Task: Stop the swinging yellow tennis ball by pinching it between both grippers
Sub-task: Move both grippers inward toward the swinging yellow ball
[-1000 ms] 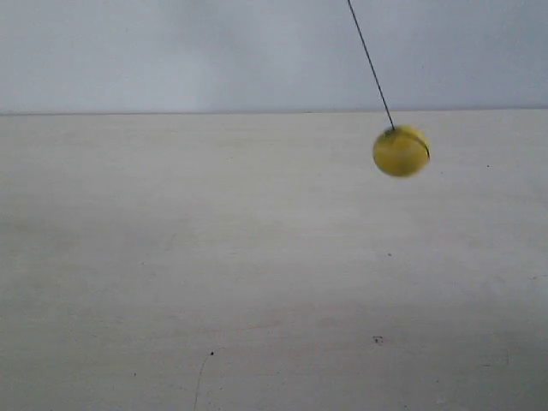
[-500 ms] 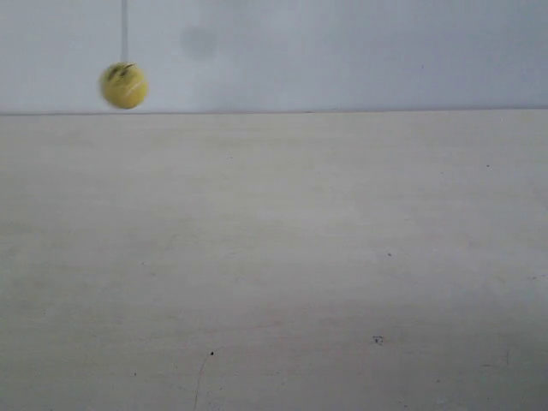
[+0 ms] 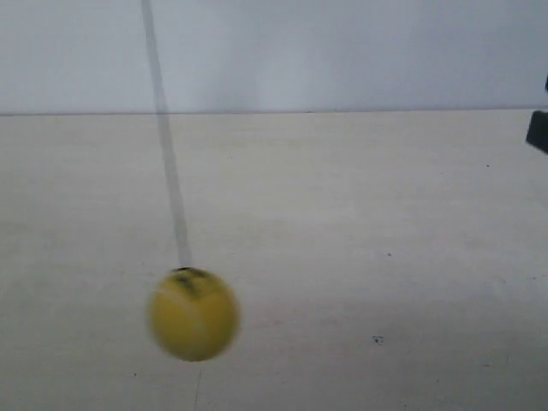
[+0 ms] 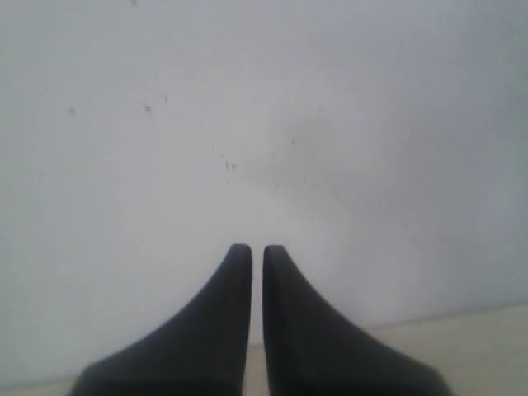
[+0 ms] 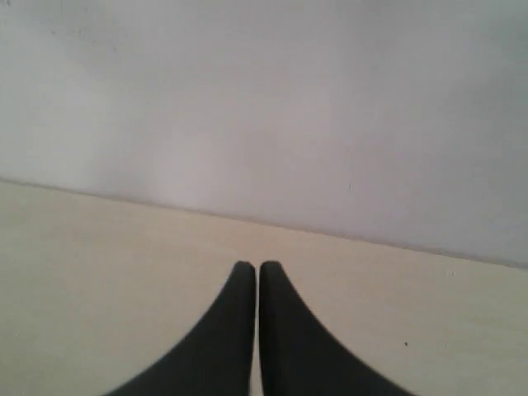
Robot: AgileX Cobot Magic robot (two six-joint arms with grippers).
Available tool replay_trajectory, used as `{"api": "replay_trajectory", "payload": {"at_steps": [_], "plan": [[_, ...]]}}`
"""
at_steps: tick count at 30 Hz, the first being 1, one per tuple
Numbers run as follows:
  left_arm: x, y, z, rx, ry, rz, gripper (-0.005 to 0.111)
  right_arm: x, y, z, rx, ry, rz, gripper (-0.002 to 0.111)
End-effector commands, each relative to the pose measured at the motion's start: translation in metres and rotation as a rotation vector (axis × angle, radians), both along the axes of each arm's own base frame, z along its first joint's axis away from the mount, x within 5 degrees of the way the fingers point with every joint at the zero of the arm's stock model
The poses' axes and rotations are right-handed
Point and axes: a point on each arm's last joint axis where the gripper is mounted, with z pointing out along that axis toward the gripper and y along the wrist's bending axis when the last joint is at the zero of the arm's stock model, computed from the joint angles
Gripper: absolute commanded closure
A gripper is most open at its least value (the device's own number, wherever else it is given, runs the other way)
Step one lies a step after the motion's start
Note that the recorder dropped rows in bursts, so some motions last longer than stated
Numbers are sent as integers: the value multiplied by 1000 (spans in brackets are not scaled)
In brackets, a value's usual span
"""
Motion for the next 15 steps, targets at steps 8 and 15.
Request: {"api": "replay_trajectory", "payload": {"at_steps": [8, 15], "plan": [[62, -14, -62, 129, 311, -172, 102, 30, 20, -44, -159, 72, 199, 108], [74, -20, -78, 185, 367, -243, 102, 38, 26, -59, -178, 110, 262, 108]]}}
